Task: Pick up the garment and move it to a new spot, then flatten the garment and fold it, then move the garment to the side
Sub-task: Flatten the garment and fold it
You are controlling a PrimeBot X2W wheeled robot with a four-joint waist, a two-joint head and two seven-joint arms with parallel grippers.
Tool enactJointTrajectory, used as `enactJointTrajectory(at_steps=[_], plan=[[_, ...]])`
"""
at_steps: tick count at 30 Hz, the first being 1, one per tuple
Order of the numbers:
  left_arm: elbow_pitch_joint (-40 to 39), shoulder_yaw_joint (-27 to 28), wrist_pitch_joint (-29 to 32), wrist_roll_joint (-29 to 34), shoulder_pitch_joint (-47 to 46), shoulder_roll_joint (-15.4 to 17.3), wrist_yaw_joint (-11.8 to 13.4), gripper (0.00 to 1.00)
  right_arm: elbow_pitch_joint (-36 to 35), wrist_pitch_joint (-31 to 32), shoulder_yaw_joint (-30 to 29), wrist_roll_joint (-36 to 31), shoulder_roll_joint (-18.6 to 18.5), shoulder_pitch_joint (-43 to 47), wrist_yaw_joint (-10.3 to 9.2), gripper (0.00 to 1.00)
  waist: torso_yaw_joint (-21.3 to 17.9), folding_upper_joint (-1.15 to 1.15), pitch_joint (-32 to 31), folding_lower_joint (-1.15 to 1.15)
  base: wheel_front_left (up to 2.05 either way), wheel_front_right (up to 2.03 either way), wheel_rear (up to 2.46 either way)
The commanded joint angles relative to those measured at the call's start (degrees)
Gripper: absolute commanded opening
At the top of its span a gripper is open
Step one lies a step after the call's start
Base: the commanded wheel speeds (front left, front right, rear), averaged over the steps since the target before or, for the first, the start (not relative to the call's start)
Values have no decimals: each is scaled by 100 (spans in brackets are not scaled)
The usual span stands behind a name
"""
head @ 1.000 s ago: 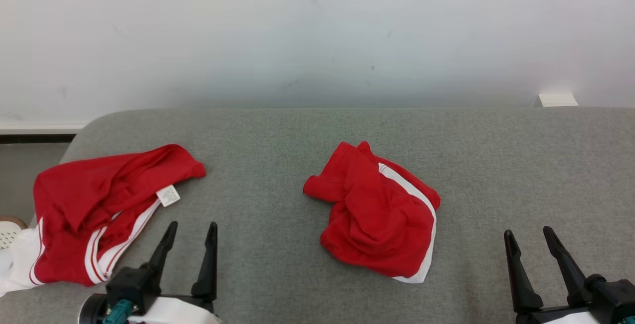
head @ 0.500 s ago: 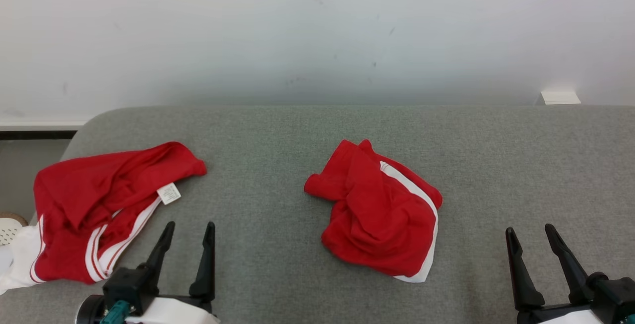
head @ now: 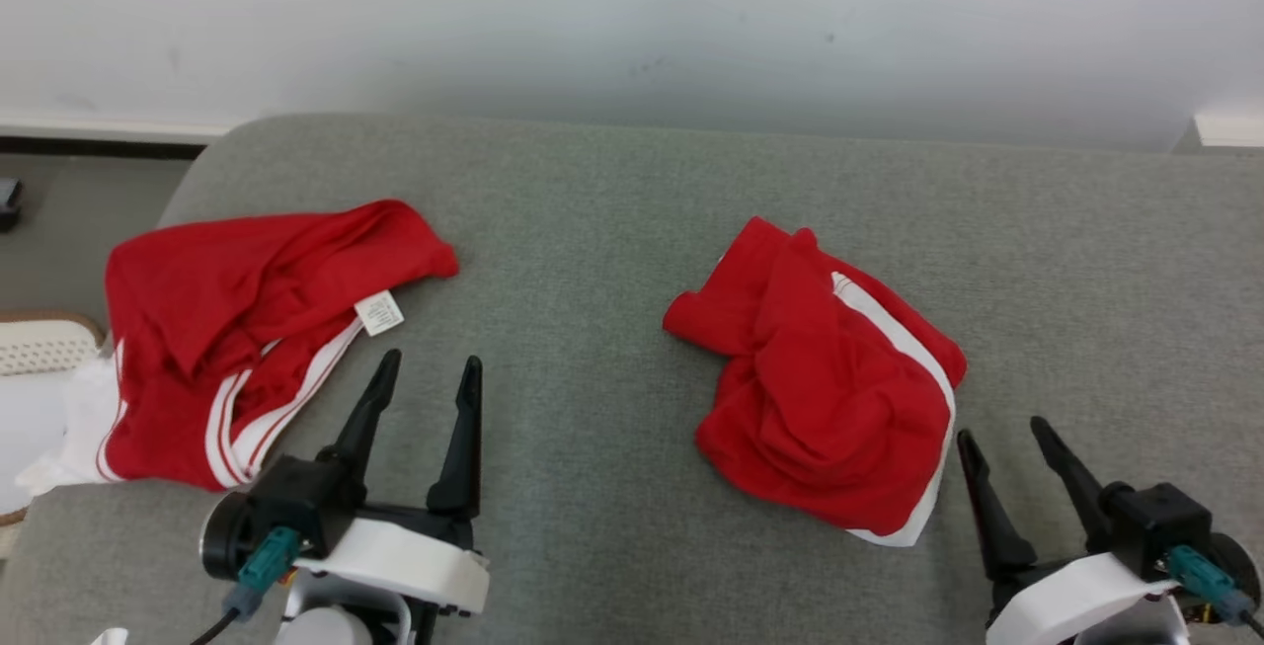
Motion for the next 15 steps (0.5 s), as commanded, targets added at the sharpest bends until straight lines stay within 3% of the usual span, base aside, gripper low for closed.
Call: enactJointTrajectory(at_steps=[1, 9, 11, 12, 15], plan=[[22, 5, -21, 43, -63, -11, -25, 100, 86, -5, 37, 30, -31, -59, -12, 100, 175, 0, 177, 0, 0, 0, 0], [224, -9, -90, 84, -226, -149, -74, 100, 1185, 57, 519, 396, 21, -365, -12, 100, 305, 0, 338, 0, 0, 0, 0], [256, 0, -99, 100, -235, -158, -89, 100, 1352, 150, 677, 584, 33, -396, -12, 95, 298, 0, 333, 0, 0, 0, 0], [269, 5, -103, 103, -239, -160, -95, 100, 1389, 170, 767, 662, 31, -396, -11, 0, 292, 0, 327, 0, 0, 0, 0], [285, 31, -99, 120, -244, -160, -94, 100, 1337, 173, 1002, 868, -22, -416, -11, 0, 250, 0, 304, 0, 0, 0, 0]])
